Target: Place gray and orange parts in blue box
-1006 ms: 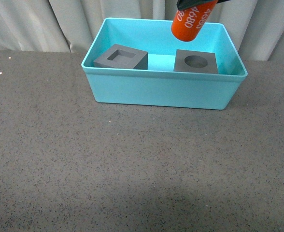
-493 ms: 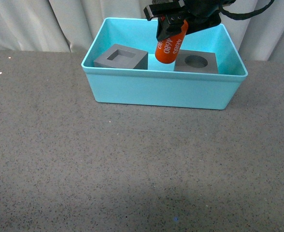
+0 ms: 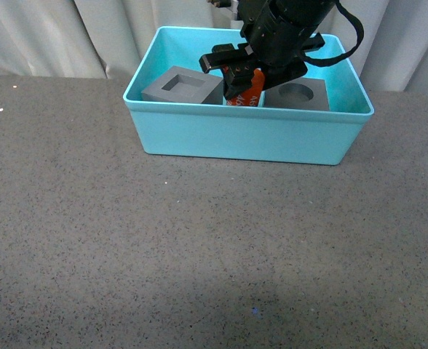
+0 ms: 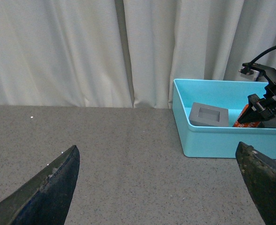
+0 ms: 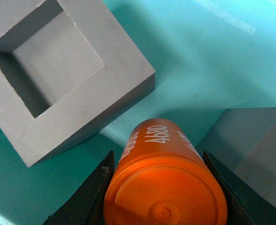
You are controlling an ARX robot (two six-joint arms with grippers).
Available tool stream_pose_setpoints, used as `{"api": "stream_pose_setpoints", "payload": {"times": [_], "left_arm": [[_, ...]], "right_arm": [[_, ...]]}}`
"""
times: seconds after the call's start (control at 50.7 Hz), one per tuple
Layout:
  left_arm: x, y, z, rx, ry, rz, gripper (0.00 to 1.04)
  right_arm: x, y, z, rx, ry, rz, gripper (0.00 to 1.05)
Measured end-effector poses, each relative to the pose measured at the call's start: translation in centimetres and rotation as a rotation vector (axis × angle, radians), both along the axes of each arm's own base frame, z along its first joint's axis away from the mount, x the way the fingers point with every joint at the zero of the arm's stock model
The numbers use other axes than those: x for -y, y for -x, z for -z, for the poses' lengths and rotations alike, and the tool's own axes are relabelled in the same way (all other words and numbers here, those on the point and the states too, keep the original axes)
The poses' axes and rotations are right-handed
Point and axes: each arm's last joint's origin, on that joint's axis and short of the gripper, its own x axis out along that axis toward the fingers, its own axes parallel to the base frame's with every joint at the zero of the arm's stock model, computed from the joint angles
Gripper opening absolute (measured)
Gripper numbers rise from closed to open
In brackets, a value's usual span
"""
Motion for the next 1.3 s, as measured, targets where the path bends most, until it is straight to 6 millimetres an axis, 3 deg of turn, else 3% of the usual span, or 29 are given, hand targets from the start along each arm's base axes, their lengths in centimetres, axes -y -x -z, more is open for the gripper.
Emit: {"api": "stream_pose_setpoints", "payload": {"times": [0.947, 1.223, 1.302], "left_arm": [[0.0, 0.0, 0.0, 0.000, 0.000, 0.000, 0.98], [0.0, 0.0, 0.0, 0.000, 0.000, 0.000, 0.98], [0.0, 0.0, 0.0, 0.000, 0.000, 0.000, 0.98]], "right_arm": [[-0.7, -1.2, 1.5, -0.057, 0.020, 0.010, 0.46], [-0.5, -0.7, 1.4, -0.030, -0.004, 0.028, 0.95], [0.1, -0.2, 0.9, -0.012, -0.024, 0.050, 0.94]]}}
